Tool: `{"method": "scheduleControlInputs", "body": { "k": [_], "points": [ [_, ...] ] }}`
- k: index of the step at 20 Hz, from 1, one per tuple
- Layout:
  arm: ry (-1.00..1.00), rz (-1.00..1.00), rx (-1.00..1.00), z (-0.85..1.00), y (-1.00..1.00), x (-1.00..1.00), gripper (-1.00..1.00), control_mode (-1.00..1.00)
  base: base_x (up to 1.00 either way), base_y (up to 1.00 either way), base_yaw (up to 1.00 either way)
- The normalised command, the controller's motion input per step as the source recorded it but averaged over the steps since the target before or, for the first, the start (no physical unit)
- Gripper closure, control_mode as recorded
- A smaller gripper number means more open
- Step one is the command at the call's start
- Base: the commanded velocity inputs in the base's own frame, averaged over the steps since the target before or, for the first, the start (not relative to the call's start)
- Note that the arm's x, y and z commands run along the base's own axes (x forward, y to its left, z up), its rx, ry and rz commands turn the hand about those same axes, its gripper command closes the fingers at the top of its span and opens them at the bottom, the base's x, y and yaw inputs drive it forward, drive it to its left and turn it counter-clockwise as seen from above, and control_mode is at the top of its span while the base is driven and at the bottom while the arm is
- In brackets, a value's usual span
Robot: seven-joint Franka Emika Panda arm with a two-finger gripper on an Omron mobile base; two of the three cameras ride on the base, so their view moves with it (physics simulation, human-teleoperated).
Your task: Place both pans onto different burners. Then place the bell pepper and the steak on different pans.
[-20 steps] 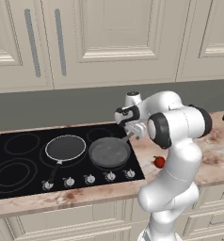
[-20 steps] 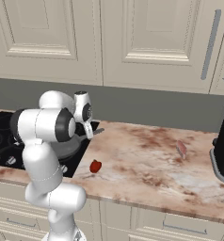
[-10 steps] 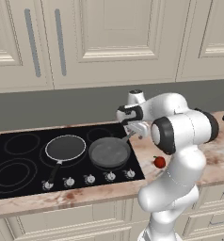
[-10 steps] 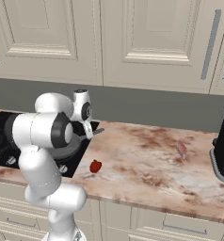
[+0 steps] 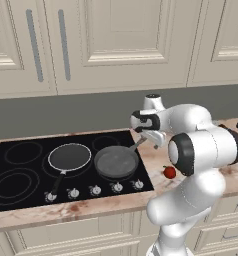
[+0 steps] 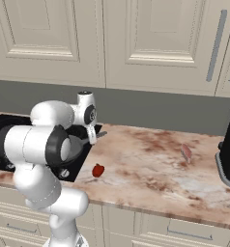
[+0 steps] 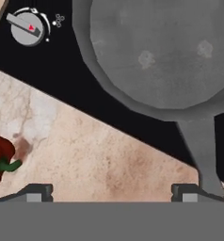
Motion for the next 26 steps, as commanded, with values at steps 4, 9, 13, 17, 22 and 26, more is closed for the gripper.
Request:
{"method": "scheduleControlInputs", "body": {
  "k": [4, 9, 13, 17, 22, 26],
  "points": [
    [0.00, -0.09, 0.04, 0.14, -0.07, -0.34, -1.00, -1.00, 0.00, 0.00, 0.00],
    [0.00, -0.18, 0.03, 0.16, -0.01, -0.36, -1.00, -1.00, 0.00, 0.00, 0.00],
    [0.03, -0.26, 0.02, 0.24, 0.00, -0.26, -1.00, -1.00, 0.00, 0.00, 0.00],
    [0.07, -0.27, 0.02, 0.26, -0.04, -0.31, -1.00, -1.00, 0.00, 0.00, 0.00],
    [0.09, -0.30, 0.02, 0.21, -0.07, -0.34, -1.00, -1.00, 0.00, 0.00, 0.00],
    [0.02, -0.32, 0.03, 0.01, -0.09, -0.40, -1.00, -1.00, 0.00, 0.00, 0.00]
  ]
}}
